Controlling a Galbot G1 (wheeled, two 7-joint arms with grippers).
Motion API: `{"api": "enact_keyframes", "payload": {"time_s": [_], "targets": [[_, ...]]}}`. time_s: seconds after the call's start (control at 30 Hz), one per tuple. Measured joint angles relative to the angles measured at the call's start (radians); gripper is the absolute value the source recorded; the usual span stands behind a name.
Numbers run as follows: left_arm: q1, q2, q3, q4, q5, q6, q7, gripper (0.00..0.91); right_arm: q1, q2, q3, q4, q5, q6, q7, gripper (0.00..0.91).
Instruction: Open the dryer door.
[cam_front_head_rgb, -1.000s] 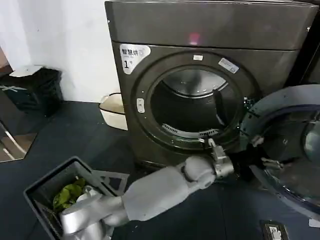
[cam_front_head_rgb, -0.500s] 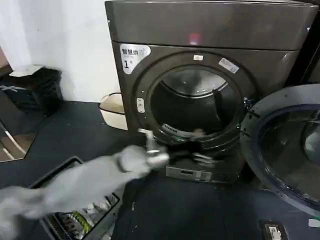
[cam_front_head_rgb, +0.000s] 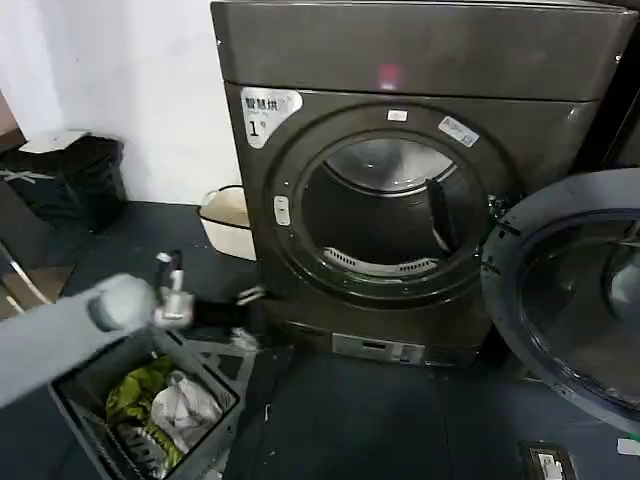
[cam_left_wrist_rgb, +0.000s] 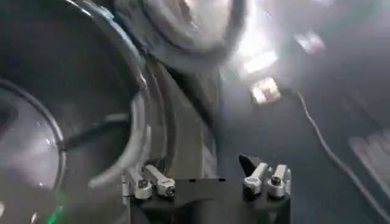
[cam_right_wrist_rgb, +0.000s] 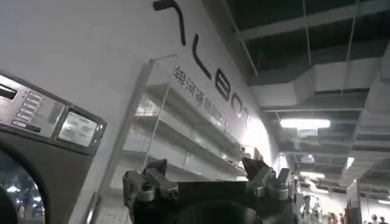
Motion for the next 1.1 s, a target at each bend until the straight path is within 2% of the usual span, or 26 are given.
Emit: {"api": "enact_keyframes", "payload": {"time_s": [0.1,0.33,0.67,0.87,1.1], "targets": [[-0.057,0.020,0.039,0.063,0.126,-0.047,0.047,0.907,0.005,-0.005,-0.010,-0.015,-0.026,0.022,0.000,0.907],[-0.110,0.057,0.068,0.168,0.337,-0.177,0.148,0.907,0.005,-0.002,-0.021,-0.026,-0.029,0.025,0.000,0.907],[-0.120,0.101,0.054,0.253,0.420,-0.314,0.244,0.907,0.017,0.004,-0.046,-0.023,-0.028,0.024,0.004,0.907],[-0.120,0.129,0.030,0.270,0.447,-0.354,0.270,0.907,0.023,0.005,-0.059,-0.017,-0.028,0.022,0.005,0.907],[-0.116,0.142,0.021,0.286,0.442,-0.360,0.265,0.907,0.025,0.012,-0.066,-0.010,-0.028,0.022,0.007,0.907]]}}
